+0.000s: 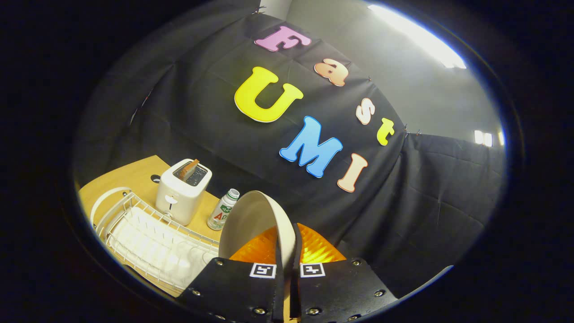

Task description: Take the plate from the dish rack, then take the spoon from the basket and place it into the plate.

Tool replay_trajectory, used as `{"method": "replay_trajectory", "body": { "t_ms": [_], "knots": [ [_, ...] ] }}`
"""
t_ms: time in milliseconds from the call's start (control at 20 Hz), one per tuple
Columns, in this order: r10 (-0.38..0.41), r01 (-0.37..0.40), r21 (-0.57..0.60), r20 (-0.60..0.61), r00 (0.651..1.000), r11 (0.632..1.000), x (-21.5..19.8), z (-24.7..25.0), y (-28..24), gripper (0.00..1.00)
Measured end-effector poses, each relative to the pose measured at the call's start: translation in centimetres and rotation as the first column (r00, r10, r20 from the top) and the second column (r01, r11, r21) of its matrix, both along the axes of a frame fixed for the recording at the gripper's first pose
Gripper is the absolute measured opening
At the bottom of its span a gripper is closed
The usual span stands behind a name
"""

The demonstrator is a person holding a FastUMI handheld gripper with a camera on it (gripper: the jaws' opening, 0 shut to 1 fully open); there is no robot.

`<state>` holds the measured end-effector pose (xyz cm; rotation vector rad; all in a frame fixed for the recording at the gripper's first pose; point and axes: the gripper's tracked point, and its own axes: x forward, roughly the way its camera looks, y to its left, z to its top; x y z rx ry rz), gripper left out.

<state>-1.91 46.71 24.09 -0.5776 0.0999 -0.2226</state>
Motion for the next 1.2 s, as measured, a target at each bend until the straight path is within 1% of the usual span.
{"method": "replay_trajectory", "body": {
  "t_ms": [150, 300, 450, 550, 700, 850, 1050, 1200],
  "knots": [
    [0.046, -0.046, 0.055, -0.003, 0.999, 0.997, -3.3, 0.6, 0.7, 0.05],
    [0.091, -0.086, 0.12, -0.034, 0.995, 0.989, -6.3, -0.3, 1.3, 0.05],
    [0.125, -0.108, 0.184, -0.085, 0.988, 0.977, -9.3, -2.2, 1.8, 0.05],
    [0.139, -0.107, 0.227, -0.13, 0.982, 0.968, -11.1, -4.1, 1.7, 0.05],
    [0.159, -0.092, 0.306, -0.201, 0.967, 0.948, -13.3, -7.5, 1.4, 0.05],
    [0.186, -0.063, 0.413, -0.267, 0.946, 0.908, -14.7, -11.3, 0.7, 0.05],
    [0.207, -0.007, 0.515, -0.333, 0.92, 0.857, -16.0, -16.0, -1.0, 0.05],
    [0.174, 0.066, 0.534, -0.387, 0.906, 0.843, -16.7, -19.1, -2.8, 0.05]
  ]
}}
